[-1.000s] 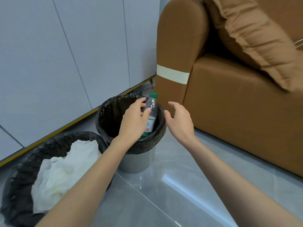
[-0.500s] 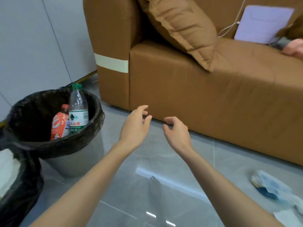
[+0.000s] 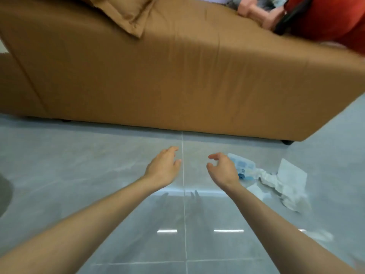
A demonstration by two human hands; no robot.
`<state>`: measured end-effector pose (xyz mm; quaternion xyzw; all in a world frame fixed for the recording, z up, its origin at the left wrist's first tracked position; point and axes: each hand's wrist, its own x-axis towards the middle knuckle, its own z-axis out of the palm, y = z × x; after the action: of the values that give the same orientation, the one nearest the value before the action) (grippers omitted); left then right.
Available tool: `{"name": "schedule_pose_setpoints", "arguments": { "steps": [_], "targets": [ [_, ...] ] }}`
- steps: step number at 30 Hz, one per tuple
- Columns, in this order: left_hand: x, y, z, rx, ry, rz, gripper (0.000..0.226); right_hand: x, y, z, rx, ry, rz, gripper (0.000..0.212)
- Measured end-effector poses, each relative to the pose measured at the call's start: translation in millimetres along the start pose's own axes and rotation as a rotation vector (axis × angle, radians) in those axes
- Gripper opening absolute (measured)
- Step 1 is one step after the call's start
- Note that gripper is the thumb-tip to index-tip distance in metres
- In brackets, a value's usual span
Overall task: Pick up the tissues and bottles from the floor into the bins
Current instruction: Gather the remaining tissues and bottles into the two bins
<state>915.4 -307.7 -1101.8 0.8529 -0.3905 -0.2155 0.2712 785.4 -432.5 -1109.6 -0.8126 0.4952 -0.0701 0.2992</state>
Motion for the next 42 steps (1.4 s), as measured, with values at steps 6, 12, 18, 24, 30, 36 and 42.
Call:
{"name": "schedule_pose_setpoints", "arguments": {
  "steps": [6,12,18,24,30,36,42],
  "targets": [
    [22.5,26.6,46.9,0.063,-0.141,0.084,0.045,9.2,87.6,-11.8,-0.149,-0.045,0.249,0.046],
    [40.6,32.0,92.7,-0.001,-0.26,0.036,0.046,7.8,153.5,-4.3,-0.229,-0.18,0.404,0.053],
    [30.7,22.3,122.9,-0.024,-0.375,0.021,0.043,-1.6,174.3,7.8,-0.315,-0.209,0.322,0.022],
    [23.0,9.5,122.8,-0.068,-0.419,0.102,0.055,3.2,153.3,-6.7,0.314,-0.225,0.338,0.018],
    [8.1,17.4,105.4,0.014,-0.589,0.319,0.115,4.4,105.6,-35.7,0.652,-0.48,0.269,0.012],
    [5.5,19.2,108.7,-0.023,-0.479,0.348,0.035,-0.5,90.7,-34.7,0.864,-0.668,0.267,0.002],
    [8.7,21.2,97.1,-0.126,-0.434,0.231,0.014,15.9,100.5,-22.1,0.606,-0.3,0.248,0.008]
  ]
}}
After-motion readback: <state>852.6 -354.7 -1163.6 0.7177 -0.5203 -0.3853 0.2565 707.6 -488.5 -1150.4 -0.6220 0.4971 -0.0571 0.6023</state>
